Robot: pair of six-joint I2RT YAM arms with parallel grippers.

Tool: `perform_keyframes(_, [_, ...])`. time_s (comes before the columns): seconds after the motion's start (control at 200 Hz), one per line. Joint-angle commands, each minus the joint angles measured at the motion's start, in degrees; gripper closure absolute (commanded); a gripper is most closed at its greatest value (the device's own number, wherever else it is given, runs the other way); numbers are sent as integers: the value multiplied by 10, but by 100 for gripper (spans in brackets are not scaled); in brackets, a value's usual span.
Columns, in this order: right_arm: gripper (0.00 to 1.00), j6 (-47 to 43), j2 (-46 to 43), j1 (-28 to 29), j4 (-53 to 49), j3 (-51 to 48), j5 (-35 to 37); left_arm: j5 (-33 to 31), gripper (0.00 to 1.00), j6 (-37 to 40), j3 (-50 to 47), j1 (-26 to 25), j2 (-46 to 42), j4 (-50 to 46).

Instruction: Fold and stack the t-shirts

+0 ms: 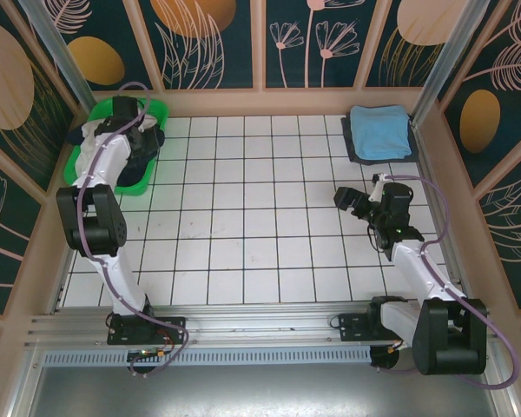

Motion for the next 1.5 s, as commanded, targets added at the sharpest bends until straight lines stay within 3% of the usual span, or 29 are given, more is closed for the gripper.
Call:
perform_keyframes(0.0, [1, 2, -8, -4, 12, -9, -2, -33, 100, 9, 132, 3, 5, -47])
perform_keyframes(0.165, [1, 4, -11, -6, 11, -8, -6, -83, 100, 5, 435, 9, 76, -166])
perform_keyframes(0.26, [1, 4, -14, -7, 10, -9, -7, -109, 100, -6, 538, 17, 74, -157])
perform_keyframes(0.345, [1, 3, -17, -7, 9, -9, -6, -109, 100, -8, 459, 18, -2, -45])
perform_keyframes(0.495, [1, 8, -18, -8, 14, -13, -9, -40, 100, -27, 282, 18, -126, 154])
perform_keyframes(0.746, [1, 9, -25, -8, 12, -20, -14, -128, 100, -36, 395, 19, -93, 104])
perform_keyframes(0.846, [1, 8, -29, -9, 16, -26, -9, -71, 100, -76, 377, 18, -117, 124])
perform_keyframes(0.981, [1, 13, -22, -10, 25, -23, -19, 94, 100, -153, 280, 11, -179, 218])
perform_keyframes(1.176, [2, 10, -36, -8, 17, -7, -60, 281, 100, -190, 254, -69, -214, 324])
perform_keyframes(1.336, [4, 8, -72, 3, 34, -11, -99, 295, 100, -164, 178, -159, -282, 381])
perform_keyframes(1.496, [6, 20, -105, 12, 50, -1, -118, 257, 100, -204, 37, -165, -325, 437])
